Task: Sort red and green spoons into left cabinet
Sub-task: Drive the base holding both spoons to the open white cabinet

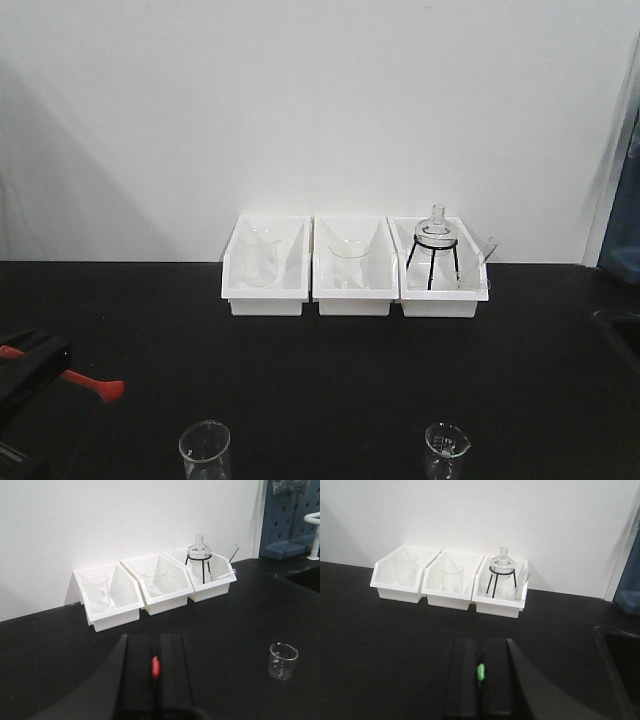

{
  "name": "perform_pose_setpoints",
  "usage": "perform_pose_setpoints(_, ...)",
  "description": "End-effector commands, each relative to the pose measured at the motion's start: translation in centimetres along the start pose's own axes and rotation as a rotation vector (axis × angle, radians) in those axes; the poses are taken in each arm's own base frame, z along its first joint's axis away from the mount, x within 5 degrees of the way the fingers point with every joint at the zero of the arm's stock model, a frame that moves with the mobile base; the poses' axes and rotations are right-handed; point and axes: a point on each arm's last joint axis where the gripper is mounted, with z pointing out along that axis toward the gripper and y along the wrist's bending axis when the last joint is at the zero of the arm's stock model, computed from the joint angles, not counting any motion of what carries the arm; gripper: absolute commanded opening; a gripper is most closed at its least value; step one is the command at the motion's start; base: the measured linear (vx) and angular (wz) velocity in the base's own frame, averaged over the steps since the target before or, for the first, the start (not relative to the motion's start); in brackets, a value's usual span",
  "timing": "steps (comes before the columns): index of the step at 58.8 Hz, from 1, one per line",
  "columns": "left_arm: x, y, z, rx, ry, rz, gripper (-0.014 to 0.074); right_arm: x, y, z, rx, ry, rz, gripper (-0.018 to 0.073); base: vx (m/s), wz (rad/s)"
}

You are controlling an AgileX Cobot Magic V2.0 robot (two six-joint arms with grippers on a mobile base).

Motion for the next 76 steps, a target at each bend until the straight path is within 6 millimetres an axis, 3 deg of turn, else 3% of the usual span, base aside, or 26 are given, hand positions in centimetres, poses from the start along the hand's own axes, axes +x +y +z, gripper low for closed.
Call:
perform_pose_setpoints(1,-1.84,-0.02,-0.28,0.0,-0.118,-0.016,0.0,-1.56,0.12,-0.39,-0.022,-0.092,-0.022,-0.0001,0.0,0.0)
perform_pose_setpoints(51,-1.84,-0.02,-0.28,0.0,-0.118,-0.016,0.0,-1.57,0.13,-0.39,-0.023,-0.093,-0.022,-0.0001,-0.11,0.06)
perform_pose_setpoints(76,-1.84,-0.02,-0.28,0.0,-0.118,-0.016,0.0,-1.57,0.13,-0.39,-0.023,-0.093,-0.022,-0.0001,-0.22,0.31)
